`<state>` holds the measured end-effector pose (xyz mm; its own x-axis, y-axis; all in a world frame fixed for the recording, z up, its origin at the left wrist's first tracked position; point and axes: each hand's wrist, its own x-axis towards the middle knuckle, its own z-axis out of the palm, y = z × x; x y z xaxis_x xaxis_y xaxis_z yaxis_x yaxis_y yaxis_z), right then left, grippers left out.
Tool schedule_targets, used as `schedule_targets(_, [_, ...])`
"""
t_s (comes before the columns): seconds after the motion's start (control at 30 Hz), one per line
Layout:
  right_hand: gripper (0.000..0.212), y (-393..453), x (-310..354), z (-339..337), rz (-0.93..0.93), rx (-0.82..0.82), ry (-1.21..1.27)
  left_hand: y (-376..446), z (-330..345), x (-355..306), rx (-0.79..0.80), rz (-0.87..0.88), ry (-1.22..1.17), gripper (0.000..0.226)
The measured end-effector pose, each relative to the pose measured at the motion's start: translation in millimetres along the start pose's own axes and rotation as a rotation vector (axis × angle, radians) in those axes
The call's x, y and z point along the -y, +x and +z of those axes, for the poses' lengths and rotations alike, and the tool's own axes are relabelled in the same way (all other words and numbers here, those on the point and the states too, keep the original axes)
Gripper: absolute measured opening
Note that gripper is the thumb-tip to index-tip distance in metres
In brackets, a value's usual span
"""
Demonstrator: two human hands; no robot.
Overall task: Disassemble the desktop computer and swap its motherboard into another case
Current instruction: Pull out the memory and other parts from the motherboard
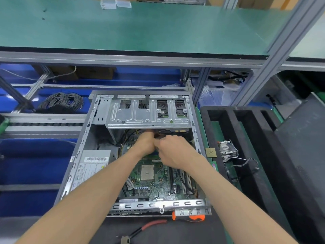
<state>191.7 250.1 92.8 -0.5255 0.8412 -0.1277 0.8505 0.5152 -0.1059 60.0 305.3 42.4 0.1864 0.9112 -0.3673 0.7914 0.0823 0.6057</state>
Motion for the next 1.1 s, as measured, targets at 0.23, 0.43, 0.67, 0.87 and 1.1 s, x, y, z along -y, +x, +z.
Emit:
schedule_targets(0.23, [0.013,-13,-22,-19,0.065,-0.290,0.149,-1,5,-4,-0.006,-0.008,-0.068,0.039])
schedule_targets(0.43, [0.022,-14,-40,-18,0.341,-0.735,0.154,2,10,-1,0.013,0.064,-0.112,0.020])
schedule_targets(0.67, [0.055,-3,-71,-11,0.779,-0.286,0.850,6,14,2,0.052,0.038,-0.091,0.028])
schedule_targets(0.87, [0.068,-5,-73,-4,0.775,-0.339,0.901,22,19,-19,0.198,0.006,0.242,0.045])
schedule_targets(1.1, [0.069,-2,-78,3,0.747,-0.366,0.886,38,37,-45,0.333,-0.007,0.192,0.051])
